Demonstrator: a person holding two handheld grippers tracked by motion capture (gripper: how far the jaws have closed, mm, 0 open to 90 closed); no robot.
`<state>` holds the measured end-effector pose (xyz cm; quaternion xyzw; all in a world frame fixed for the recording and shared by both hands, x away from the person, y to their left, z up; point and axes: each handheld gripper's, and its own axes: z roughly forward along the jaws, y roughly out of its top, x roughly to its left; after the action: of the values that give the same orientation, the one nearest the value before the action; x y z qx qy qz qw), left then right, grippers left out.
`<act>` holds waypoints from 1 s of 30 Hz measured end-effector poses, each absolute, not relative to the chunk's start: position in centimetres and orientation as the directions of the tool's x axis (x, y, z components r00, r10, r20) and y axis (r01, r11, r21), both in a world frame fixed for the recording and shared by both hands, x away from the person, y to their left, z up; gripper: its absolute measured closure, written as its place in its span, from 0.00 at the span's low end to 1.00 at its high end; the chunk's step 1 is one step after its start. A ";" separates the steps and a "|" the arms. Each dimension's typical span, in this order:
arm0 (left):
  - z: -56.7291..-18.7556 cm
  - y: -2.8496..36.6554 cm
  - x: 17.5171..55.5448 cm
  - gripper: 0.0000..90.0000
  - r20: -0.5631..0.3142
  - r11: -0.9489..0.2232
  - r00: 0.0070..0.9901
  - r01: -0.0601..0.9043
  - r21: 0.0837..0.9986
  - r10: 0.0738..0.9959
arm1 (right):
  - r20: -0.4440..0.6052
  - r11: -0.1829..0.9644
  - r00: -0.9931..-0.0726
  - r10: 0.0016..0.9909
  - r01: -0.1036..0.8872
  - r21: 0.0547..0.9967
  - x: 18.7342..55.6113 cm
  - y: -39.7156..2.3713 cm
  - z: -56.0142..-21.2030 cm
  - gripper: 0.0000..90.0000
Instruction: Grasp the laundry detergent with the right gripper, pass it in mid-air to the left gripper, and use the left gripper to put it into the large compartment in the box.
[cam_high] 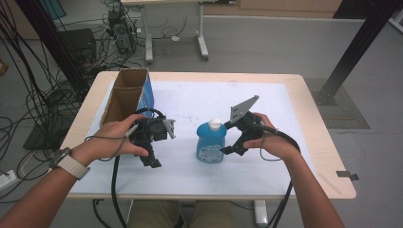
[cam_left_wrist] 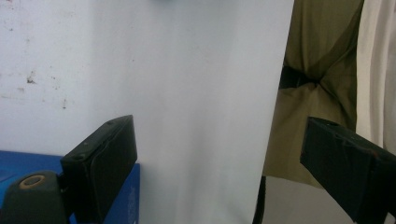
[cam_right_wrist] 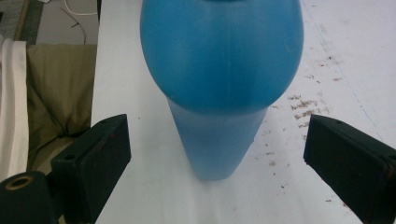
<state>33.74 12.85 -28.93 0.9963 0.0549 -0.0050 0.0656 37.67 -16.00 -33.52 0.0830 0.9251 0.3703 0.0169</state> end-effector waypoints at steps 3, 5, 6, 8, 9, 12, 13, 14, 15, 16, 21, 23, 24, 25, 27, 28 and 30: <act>-29.0 12.9 33.7 0.13 -0.019 -0.984 0.993 0.115 0.133 0.113 | 0.028 0.711 -0.986 0.166 0.139 0.690 37.6 -16.0 -33.6 0.08; -28.9 12.9 33.8 0.13 -0.019 -0.985 0.994 0.113 0.131 0.112 | 0.028 0.709 -0.986 0.167 0.140 0.691 37.7 -16.0 -33.6 0.08; -29.0 12.9 33.8 0.13 -0.019 -0.985 0.994 0.113 0.132 0.112 | 0.029 0.707 -0.986 0.167 0.140 0.693 37.7 -16.0 -33.6 0.08; -29.0 12.8 33.8 0.13 -0.018 -0.985 0.994 0.111 0.132 0.110 | 0.028 0.707 -0.985 0.168 0.140 0.693 37.7 -16.0 -33.6 0.08; -29.0 12.8 33.7 0.13 -0.020 -0.984 0.993 0.118 0.136 0.117 | 0.029 0.707 -0.985 0.168 0.141 0.693 37.7 -16.0 -33.6 0.08; -29.0 12.8 33.8 0.13 -0.019 -0.985 0.994 0.111 0.129 0.110 | 0.027 0.703 -0.985 0.169 0.139 0.697 37.7 -16.0 -33.7 0.08; -29.0 12.7 33.8 0.13 -0.019 -0.985 0.994 0.111 0.130 0.109 | 0.027 0.702 -0.985 0.169 0.139 0.698 37.6 -16.0 -33.7 0.08; -29.0 12.7 33.8 0.13 -0.019 -0.986 0.994 0.108 0.130 0.107 | 0.025 0.702 -0.985 0.169 0.138 0.699 37.6 -16.0 -33.7 0.08; -29.0 12.7 33.8 0.13 -0.018 -0.986 0.994 0.108 0.130 0.107 | 0.026 0.700 -0.985 0.168 0.138 0.700 37.6 -15.9 -33.8 0.08; -29.0 12.7 33.8 0.13 -0.019 -0.986 0.994 0.108 0.129 0.107 | 0.025 0.699 -0.985 0.169 0.138 0.702 37.6 -15.9 -33.8 0.08; -29.0 12.8 33.8 0.13 -0.018 -0.984 0.993 0.115 0.135 0.114 | 0.025 0.688 -0.985 0.168 0.135 0.713 37.6 -15.7 -34.1 0.08; -29.0 12.7 33.8 0.13 -0.020 -0.984 0.993 0.117 0.134 0.115 | 0.021 0.684 -0.985 0.171 0.134 0.717 37.6 -15.7 -34.2 0.08; -29.0 12.7 33.8 0.13 -0.017 -0.985 0.994 0.109 0.132 0.108 | 0.023 0.677 -0.985 0.173 0.136 0.723 37.7 -15.6 -34.3 0.08; -29.0 12.7 33.8 0.13 -0.019 -0.985 0.994 0.109 0.130 0.107 | 0.021 0.670 -0.984 0.175 0.135 0.730 37.7 -15.6 -34.4 0.08; -29.1 12.7 33.8 0.13 -0.020 -0.985 0.994 0.111 0.130 0.109 | 0.018 0.662 -0.985 0.173 0.130 0.738 37.7 -15.4 -34.5 0.08; -29.1 12.7 33.8 0.13 -0.021 -0.984 0.993 0.115 0.135 0.113 | 0.019 0.659 -0.985 0.172 0.130 0.740 37.7 -15.4 -34.6 0.08; -29.0 12.7 33.8 0.13 -0.020 -0.985 0.994 0.110 0.130 0.108 | 0.020 0.653 -0.985 0.173 0.131 0.746 37.7 -15.2 -34.8 0.08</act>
<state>33.82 12.68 -29.05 0.9963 0.0546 -0.0063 0.0657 37.73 -15.21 -34.80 0.0836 0.9088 0.4079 0.0262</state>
